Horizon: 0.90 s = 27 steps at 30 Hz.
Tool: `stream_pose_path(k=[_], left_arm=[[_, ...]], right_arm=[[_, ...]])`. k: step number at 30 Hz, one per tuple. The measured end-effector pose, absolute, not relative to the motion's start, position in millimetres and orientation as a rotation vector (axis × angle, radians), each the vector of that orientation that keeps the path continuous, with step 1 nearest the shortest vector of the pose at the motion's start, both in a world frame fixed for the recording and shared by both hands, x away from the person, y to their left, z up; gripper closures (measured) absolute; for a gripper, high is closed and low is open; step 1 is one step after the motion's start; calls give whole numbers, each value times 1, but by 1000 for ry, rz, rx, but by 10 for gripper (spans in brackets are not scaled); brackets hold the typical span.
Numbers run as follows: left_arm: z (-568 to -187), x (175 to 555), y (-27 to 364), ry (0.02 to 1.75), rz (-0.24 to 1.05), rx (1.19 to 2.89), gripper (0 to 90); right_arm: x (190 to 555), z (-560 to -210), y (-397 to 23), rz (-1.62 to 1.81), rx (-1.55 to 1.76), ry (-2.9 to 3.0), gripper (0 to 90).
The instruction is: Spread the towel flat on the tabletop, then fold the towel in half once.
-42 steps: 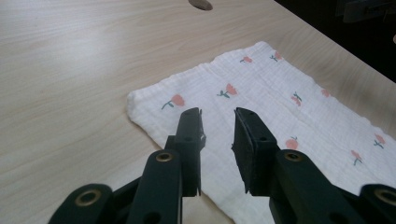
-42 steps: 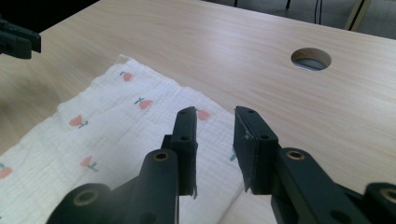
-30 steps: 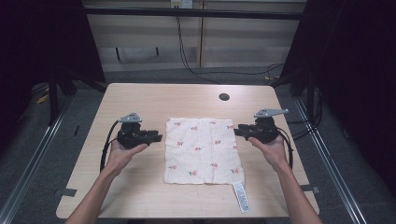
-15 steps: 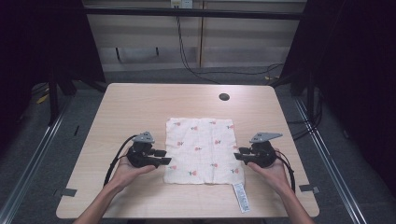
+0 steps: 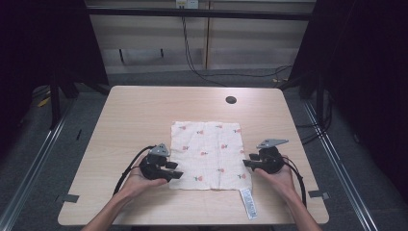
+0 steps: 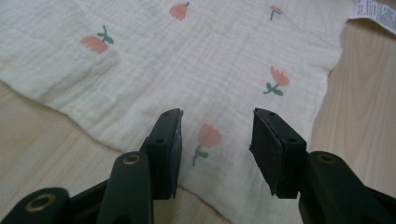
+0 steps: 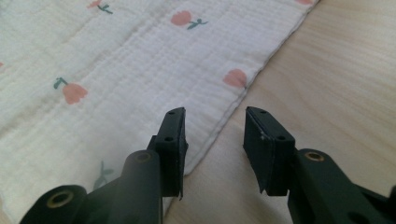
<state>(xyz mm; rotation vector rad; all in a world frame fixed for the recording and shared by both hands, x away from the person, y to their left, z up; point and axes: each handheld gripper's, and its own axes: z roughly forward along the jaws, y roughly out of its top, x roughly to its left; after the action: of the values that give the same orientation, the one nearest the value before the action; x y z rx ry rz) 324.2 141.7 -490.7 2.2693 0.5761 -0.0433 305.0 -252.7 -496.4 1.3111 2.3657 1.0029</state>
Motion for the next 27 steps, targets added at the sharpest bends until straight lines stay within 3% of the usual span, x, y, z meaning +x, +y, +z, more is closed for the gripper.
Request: stream_pose_path(k=[6,9,12,15,27], left_arm=[[-497,320,141,542,-17,2293,563],[-499,316,142,537,55,2287,637],[-497,310,146,532,112,2310,816],[-498,308,149,536,89,2304,884],[-496,284,168,547,5,2305,889]], right_arm=[[309,-500,-249,994,1292,2360,571],[308,-500,-246,988,1262,2375,690],[304,-498,-244,986,1238,2407,868],[301,-497,-245,1012,1237,2420,883],[271,-495,-231,1034,1169,2512,882]])
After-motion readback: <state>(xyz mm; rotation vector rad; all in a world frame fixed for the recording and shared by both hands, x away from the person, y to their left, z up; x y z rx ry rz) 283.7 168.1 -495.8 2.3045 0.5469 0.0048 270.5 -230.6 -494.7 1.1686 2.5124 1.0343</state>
